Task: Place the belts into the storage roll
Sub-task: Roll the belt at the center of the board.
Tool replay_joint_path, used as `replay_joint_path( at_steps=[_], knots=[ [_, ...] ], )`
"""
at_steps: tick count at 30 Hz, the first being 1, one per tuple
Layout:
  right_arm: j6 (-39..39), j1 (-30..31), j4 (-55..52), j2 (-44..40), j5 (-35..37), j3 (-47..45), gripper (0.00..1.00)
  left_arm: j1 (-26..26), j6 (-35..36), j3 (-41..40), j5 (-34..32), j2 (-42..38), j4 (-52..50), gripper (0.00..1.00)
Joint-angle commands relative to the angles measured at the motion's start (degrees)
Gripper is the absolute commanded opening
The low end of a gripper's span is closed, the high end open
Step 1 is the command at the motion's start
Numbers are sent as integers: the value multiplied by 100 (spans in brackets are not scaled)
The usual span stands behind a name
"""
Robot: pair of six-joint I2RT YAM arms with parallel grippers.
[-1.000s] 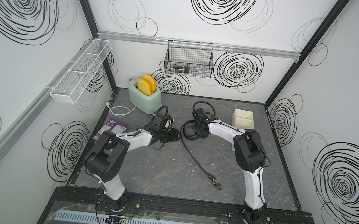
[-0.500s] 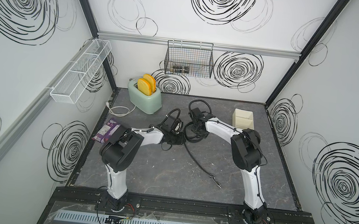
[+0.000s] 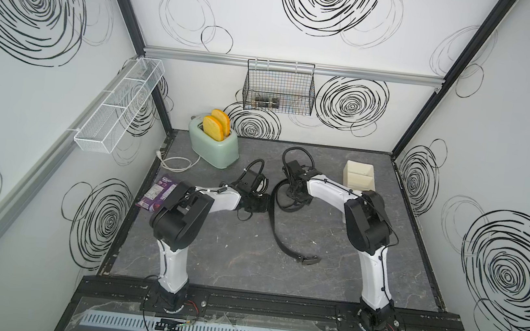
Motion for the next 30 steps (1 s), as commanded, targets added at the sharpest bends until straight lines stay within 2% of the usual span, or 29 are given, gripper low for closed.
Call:
replay_joint_path(
  at_steps=[1,3,10,15,19,22,26,30],
  knots=[
    [-11,-124,-720,160,140,-423,0,149,-336,-532,-146,-177,-90,5],
    [-88,-115,-829,162,129,-396,0,213,-547,-681,-15,-349,60,5],
    [-319,-62,-1261,254,275,-199,0,-39,-1105,-819,163,-896,255,5],
    [-420,-56,-1250,334,186,-37,0,-56,-1754,-1778,459,-1383,760,5],
    [-625,-54,-1375,577,68,324,0,196,-1905,-2543,569,-1864,924,5],
    [-837,-95,-1575,827,118,739,0,569,-1868,-2960,668,-2170,912,5],
    [-1053,-202,-1952,1284,253,1610,0,914,-1787,-3152,763,-2455,770,6],
    [-1031,-223,-2158,1705,167,2451,0,983,-1831,-3169,811,-2569,731,6]
  ],
)
